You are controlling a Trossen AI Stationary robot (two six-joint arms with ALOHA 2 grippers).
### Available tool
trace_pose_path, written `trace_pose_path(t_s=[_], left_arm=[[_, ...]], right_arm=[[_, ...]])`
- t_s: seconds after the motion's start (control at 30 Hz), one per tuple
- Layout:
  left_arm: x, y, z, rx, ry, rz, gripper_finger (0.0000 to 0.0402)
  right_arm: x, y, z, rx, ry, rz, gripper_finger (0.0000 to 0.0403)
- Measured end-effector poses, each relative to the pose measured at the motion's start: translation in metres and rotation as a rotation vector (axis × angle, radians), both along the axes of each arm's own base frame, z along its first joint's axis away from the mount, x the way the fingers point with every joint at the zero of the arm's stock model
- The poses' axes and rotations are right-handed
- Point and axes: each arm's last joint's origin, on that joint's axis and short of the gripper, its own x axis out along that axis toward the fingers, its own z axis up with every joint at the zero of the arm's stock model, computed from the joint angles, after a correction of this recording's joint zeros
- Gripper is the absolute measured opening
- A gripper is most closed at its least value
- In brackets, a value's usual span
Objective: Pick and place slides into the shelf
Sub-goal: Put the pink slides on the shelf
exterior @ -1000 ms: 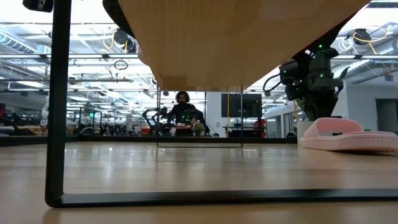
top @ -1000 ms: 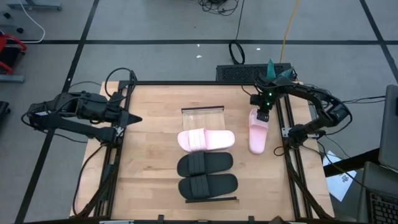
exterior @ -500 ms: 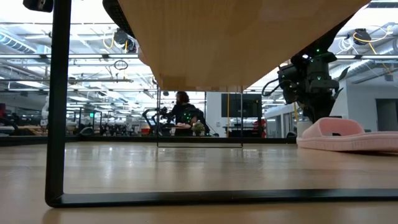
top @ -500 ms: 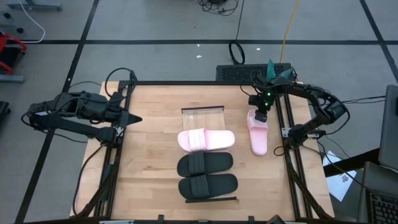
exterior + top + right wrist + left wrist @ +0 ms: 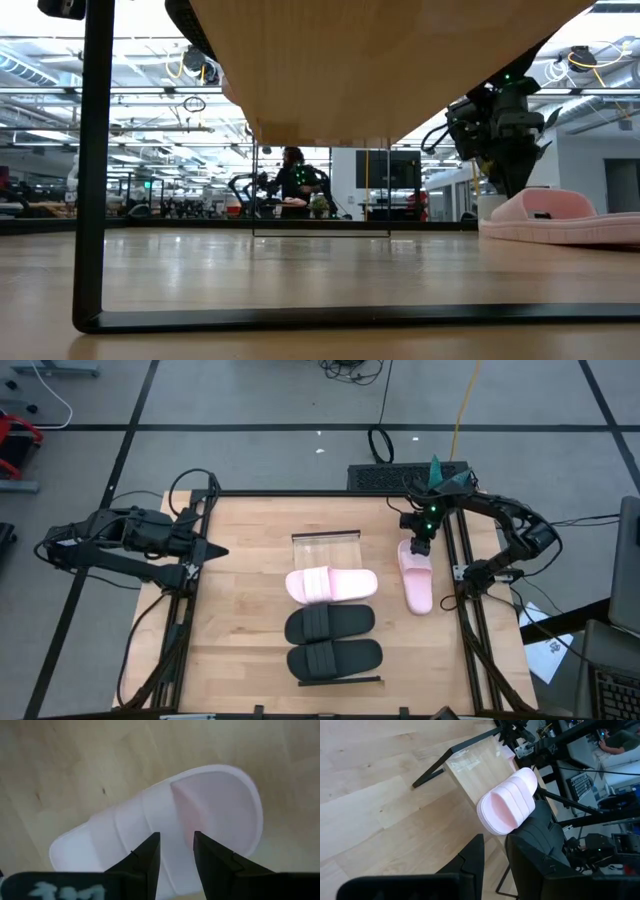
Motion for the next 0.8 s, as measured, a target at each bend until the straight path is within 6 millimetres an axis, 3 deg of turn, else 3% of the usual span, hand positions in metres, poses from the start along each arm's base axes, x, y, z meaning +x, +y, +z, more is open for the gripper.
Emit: trace_pose_path(t_s=[0.8], left_arm=[[-0.0001,0.0,0.0,-0.006,-0.001,0.003,0.0083]], right_arm=[[0.007,-0.002,-0.0069,-0.002,-0.012,0.038,0.0109]])
